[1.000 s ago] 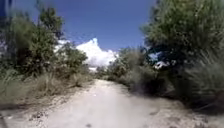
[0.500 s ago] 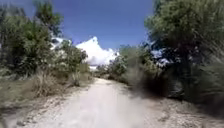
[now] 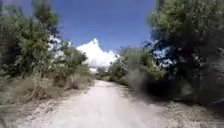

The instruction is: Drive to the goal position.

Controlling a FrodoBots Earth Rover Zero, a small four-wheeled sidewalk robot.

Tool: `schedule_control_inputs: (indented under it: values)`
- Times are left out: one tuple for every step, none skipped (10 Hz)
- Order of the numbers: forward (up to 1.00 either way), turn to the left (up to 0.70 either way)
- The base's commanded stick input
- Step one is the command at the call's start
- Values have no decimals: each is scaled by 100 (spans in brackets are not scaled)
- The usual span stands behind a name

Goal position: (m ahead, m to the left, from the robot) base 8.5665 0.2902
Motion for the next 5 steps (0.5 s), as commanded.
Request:
schedule_control_inputs:
  values:
    - [44,2]
    - [44,2]
    - [44,2]
    - [44,8]
    - [44,24]
